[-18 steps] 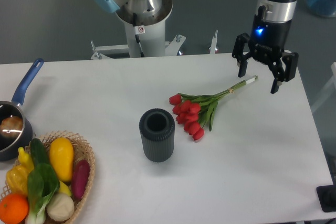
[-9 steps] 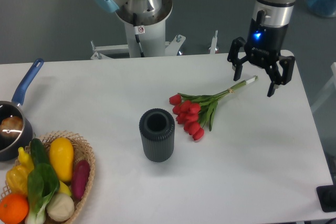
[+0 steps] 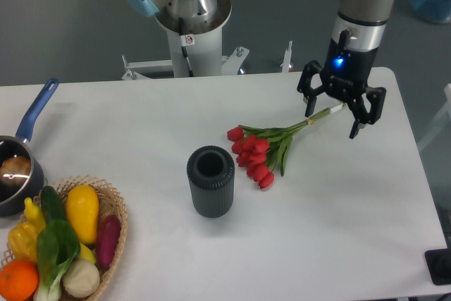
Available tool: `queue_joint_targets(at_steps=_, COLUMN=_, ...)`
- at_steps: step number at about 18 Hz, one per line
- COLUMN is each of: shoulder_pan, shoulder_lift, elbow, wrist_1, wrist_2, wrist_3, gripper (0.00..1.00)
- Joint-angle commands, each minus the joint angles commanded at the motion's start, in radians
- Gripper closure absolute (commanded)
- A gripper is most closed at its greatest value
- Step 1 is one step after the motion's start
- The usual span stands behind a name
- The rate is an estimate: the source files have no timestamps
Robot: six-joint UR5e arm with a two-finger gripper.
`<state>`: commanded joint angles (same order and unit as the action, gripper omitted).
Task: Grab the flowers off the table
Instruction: 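Move the open gripper toward the tulip stems just below the blooms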
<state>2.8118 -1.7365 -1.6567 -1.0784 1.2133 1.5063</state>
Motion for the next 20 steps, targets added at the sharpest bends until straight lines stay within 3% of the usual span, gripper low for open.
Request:
queue_joint_targets(at_steps=8, shoulder_pan=-0.032, shoulder_lift=-0.006, elbow=-0.054, wrist_1=-0.003, wrist_2=0.181, wrist_3=0.150, gripper=0.00)
queue_joint_targets(at_steps=15, shoulder_pan=-0.034, shoulder_lift=0.002, elbow=-0.113, wrist_1=-0.003, wrist_2=0.180, wrist_3=0.166, gripper=0.00)
queue_joint_targets(at_steps=20, shoulder_pan=-0.034, shoulder_lift=-0.003, elbow=-0.123, wrist_1=-0.003, wrist_2=0.181, wrist_3=0.166, gripper=0.00)
